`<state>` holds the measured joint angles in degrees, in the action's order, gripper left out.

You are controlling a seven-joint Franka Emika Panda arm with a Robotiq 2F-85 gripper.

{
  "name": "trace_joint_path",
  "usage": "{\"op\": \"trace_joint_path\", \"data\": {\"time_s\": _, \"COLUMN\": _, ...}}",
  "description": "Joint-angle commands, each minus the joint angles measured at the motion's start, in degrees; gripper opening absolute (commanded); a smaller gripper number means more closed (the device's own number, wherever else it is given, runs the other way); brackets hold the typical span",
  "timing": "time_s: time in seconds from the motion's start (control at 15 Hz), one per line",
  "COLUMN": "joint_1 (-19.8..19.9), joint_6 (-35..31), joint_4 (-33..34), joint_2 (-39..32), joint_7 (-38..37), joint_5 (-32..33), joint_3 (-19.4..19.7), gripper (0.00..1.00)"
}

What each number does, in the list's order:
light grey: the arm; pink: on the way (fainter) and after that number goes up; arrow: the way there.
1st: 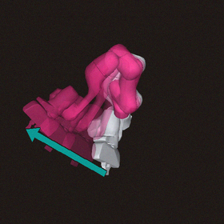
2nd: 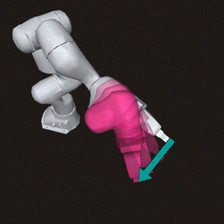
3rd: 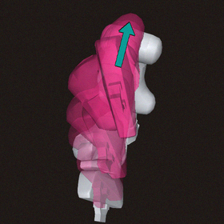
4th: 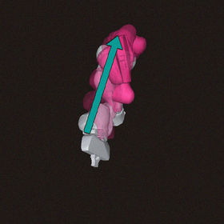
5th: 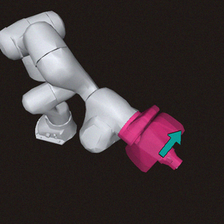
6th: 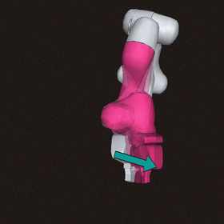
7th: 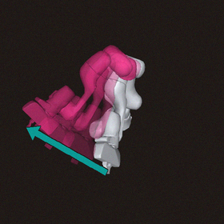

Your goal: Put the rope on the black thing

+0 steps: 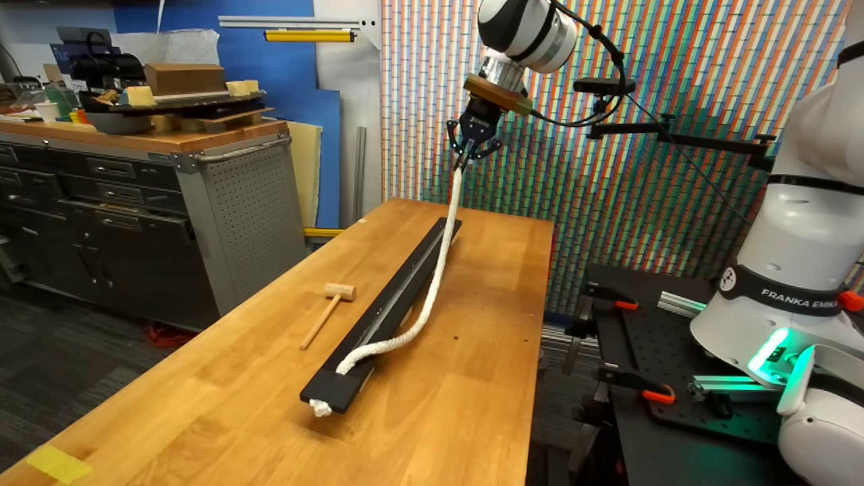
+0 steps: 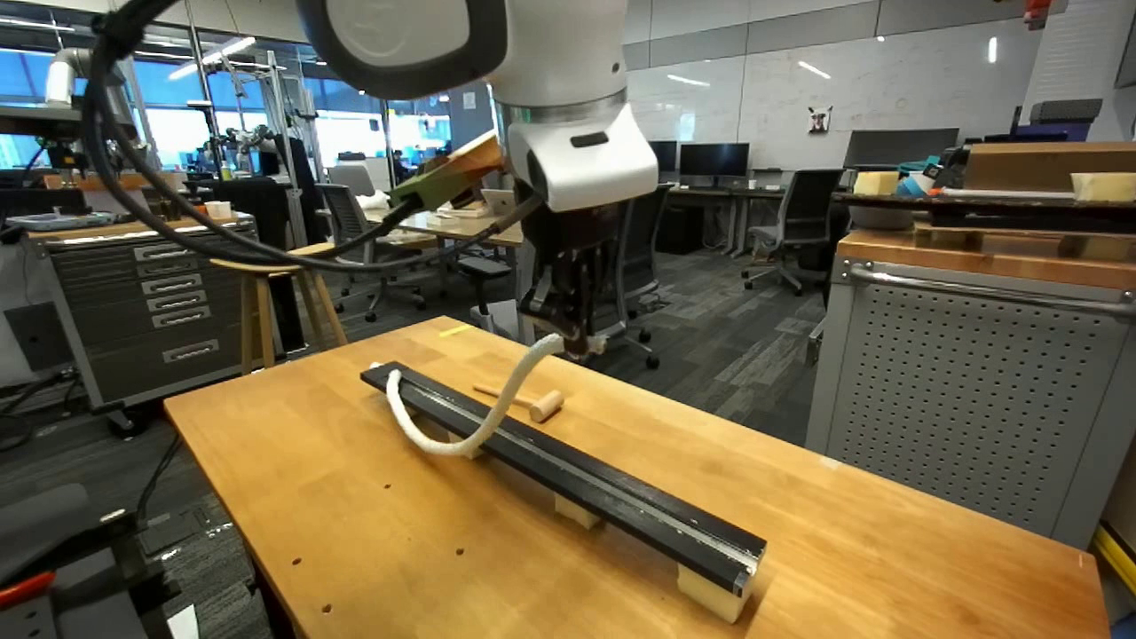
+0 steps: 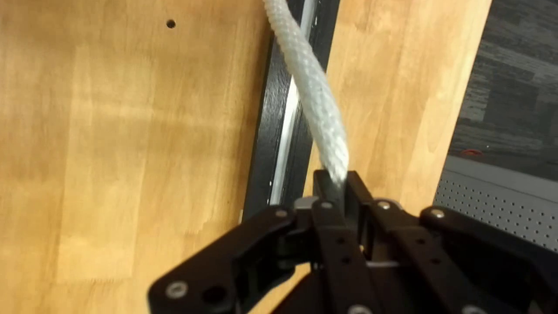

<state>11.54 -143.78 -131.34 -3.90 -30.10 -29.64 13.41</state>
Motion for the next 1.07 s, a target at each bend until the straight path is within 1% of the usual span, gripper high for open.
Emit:
{"op": "trace_joint_path", "data": {"time_s": 0.0, "joint_1": 2.26, "joint_6": 4.46, "joint_4": 5.09, "joint_2": -0.74, "joint_7": -1.84, "joint_5": -0.28, "joint_3": 1.42, "gripper": 0.03}}
{"op": "trace_joint_path", "data": {"time_s": 0.4, "joint_1": 4.71, "joint_6": 8.71, "joint_4": 11.45, "joint_2": -5.09, "joint_7": -2.45, "joint_5": -2.60, "joint_3": 2.60, "gripper": 0.03}}
{"op": "trace_joint_path", "data": {"time_s": 1.0, "joint_1": 5.39, "joint_6": 10.64, "joint_4": 23.08, "joint_2": -17.70, "joint_7": -5.89, "joint_5": -3.49, "joint_3": 1.58, "gripper": 0.03}}
